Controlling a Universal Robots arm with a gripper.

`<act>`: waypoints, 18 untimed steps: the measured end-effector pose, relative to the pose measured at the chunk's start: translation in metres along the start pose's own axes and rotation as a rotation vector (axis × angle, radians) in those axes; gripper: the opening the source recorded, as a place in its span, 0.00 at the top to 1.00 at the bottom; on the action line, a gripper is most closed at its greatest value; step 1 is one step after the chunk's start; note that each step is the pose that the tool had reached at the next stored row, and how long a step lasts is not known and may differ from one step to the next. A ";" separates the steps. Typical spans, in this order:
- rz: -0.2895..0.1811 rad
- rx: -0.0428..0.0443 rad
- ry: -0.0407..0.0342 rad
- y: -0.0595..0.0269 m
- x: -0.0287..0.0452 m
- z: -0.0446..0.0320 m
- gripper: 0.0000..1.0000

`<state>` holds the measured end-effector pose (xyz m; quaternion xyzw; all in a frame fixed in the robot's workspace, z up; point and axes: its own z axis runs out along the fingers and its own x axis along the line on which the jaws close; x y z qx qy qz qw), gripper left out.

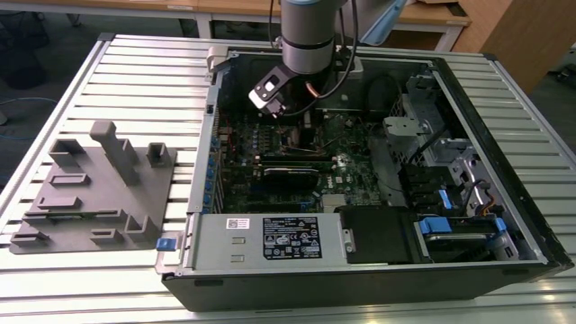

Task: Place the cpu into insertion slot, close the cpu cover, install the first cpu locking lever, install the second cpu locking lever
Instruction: 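Place the cpu into insertion slot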

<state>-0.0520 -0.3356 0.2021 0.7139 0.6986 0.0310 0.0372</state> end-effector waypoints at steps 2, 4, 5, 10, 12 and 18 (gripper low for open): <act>0.000 -0.0011 -0.0001 -0.0015 0.0004 0.0002 0.46; 0.000 -0.0030 0.0002 -0.0024 0.0009 0.0013 0.46; 0.000 -0.0038 0.0001 -0.0028 0.0009 0.0021 0.46; 0.000 -0.0061 -0.0001 -0.0041 0.0011 0.0041 0.46; 0.000 -0.0065 0.0001 -0.0047 0.0011 0.0043 0.46; 0.000 -0.0078 0.0001 -0.0060 0.0012 0.0062 0.46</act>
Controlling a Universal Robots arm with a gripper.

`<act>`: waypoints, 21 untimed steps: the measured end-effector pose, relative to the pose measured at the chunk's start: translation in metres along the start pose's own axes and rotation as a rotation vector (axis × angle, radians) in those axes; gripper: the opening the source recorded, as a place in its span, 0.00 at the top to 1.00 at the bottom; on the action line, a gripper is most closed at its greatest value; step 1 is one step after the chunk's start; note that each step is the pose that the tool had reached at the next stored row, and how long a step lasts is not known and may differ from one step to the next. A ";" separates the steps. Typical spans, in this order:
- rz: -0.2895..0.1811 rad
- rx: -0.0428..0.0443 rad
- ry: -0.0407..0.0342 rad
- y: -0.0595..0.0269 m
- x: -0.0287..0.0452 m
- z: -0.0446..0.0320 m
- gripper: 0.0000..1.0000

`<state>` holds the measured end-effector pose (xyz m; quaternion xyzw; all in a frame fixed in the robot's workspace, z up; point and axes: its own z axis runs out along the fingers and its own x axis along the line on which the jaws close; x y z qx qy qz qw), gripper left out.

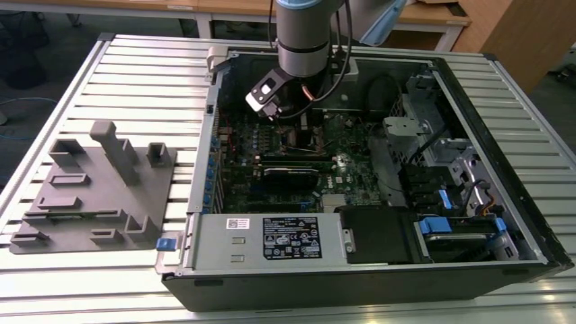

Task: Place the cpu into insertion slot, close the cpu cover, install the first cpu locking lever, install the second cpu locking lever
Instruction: 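Place the cpu into insertion slot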

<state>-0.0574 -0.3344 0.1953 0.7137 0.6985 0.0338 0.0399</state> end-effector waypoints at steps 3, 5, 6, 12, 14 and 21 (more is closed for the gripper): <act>0.000 0.0001 -0.0003 0.0000 0.0000 0.0000 0.46; 0.000 0.0000 -0.0001 0.0000 0.0000 0.0001 0.46; 0.000 -0.0003 0.0001 -0.0001 0.0006 0.0002 0.46; 0.000 -0.0001 -0.0001 -0.0004 0.0022 0.0001 0.46; 0.000 -0.0003 0.0001 -0.0008 0.0017 0.0002 0.46; 0.000 -0.0004 -0.0002 -0.0017 0.0007 0.0008 0.46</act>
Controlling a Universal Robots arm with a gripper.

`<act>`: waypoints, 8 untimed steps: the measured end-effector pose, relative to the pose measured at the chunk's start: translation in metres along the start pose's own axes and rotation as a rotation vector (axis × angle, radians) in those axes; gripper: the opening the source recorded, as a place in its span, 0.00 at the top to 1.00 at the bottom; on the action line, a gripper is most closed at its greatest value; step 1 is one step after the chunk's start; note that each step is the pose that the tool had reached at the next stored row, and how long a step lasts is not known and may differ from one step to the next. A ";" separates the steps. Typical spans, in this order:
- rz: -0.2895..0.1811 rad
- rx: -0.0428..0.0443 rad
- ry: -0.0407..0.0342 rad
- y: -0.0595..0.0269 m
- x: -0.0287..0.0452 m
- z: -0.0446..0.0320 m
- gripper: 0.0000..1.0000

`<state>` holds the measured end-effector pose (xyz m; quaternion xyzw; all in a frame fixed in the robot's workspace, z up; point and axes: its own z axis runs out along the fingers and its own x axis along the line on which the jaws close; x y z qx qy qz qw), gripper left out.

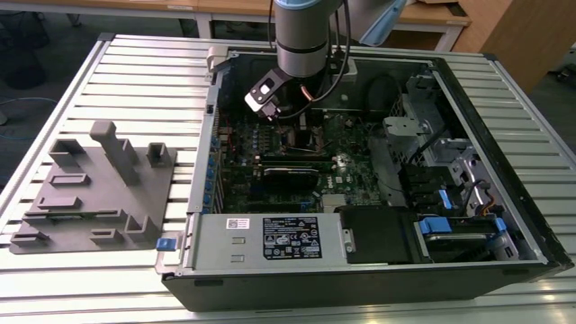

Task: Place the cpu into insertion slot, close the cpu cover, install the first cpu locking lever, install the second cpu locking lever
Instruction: 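Place the cpu into insertion slot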

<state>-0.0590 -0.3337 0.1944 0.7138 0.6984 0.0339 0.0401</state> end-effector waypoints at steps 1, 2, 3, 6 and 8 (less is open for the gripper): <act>0.000 0.0001 -0.0001 0.0000 0.0000 0.0000 0.46; 0.000 0.0001 -0.0002 0.0000 0.0000 0.0001 0.46; 0.000 0.0001 -0.0001 0.0000 0.0000 0.0001 0.46; 0.000 0.0000 0.0001 0.0005 0.0000 0.0003 0.46; 0.000 -0.0001 0.0002 0.0007 0.0000 0.0003 0.46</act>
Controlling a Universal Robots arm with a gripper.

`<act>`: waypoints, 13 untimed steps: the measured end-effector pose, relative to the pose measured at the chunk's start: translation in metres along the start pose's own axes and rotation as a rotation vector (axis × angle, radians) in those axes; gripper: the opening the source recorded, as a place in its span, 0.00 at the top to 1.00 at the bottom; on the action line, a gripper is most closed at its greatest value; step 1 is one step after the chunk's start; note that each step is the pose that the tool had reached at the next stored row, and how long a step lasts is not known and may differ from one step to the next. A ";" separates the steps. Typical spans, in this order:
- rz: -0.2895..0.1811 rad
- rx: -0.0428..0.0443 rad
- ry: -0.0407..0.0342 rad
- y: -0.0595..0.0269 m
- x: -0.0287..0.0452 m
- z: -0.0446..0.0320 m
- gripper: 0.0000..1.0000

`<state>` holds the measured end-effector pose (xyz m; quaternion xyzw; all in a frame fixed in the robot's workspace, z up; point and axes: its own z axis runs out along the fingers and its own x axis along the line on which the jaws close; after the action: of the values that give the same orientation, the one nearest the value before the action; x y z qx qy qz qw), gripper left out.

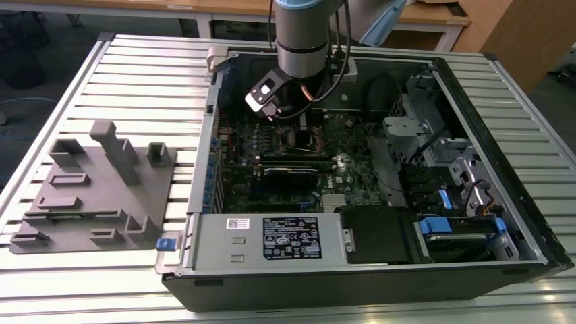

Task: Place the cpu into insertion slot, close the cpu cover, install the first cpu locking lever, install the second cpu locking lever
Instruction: 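Place the cpu into insertion slot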

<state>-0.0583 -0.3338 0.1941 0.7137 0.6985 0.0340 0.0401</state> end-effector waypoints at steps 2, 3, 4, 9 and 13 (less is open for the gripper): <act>0.000 0.0001 -0.0002 0.0000 0.0000 0.0000 0.46; 0.000 0.0000 -0.0001 0.0000 0.0000 0.0007 0.46; 0.000 0.0001 -0.0002 -0.0001 0.0000 0.0009 0.46; 0.000 0.0001 0.0000 0.0001 0.0000 0.0011 0.46; 0.000 0.0001 -0.0001 0.0002 0.0000 0.0011 0.46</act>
<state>-0.0580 -0.3337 0.1931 0.7137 0.6984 0.0339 0.0401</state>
